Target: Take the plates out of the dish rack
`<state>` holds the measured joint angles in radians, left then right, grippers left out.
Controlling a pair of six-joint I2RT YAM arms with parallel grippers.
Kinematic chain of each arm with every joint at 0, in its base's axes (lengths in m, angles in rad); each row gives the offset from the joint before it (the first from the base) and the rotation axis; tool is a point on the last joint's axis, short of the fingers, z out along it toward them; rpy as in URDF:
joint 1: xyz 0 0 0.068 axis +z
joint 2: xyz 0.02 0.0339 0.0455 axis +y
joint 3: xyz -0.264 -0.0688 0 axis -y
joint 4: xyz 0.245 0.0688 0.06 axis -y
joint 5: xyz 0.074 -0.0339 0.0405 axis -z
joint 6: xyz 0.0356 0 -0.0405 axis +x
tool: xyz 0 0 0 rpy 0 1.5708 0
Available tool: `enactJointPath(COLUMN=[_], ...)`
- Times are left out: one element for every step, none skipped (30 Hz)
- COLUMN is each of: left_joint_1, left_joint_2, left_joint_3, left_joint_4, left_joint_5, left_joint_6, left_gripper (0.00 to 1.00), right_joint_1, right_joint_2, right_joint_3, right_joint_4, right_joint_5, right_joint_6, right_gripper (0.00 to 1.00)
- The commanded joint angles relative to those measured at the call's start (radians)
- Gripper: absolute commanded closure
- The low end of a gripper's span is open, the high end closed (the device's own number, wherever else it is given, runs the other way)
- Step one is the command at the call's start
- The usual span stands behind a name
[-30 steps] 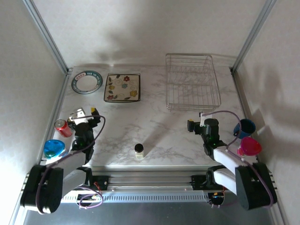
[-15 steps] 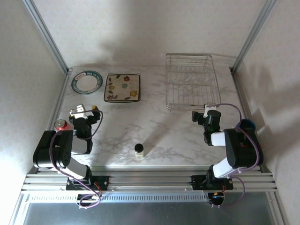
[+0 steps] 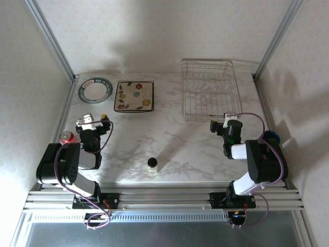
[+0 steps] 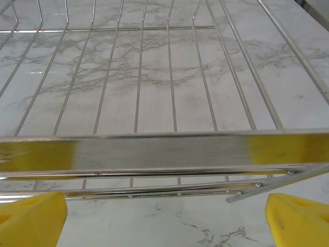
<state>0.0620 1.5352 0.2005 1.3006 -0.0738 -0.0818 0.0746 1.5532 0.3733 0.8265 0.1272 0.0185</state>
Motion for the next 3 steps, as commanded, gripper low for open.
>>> enactJointPath(left_joint_1=[-0.008,-0.01,-0.01], left_joint_2=[0.004,0.005,0.004], left_joint_3=[0.008,0.008,0.01], left_joint_4=[0.031,0.031,0.029], left_joint_5=[0.001,-0.001,0.001], left_joint_6=[0.01,0.01,0.01], left_gripper=[0.0,0.0,0.0], right_joint_1=[-0.001,-0.001,-0.001], right_joint_2=[-0.007,-0.007,-0.007], right_joint_3=[0.017,0.016,0.016], right_joint_4=[0.025,0.028,0.027], right_joint_5=[-0.006,-0.007,-0.008], right_joint_6=[0.008,0.007,0.007], right_gripper=[0.01,0.01,0.01])
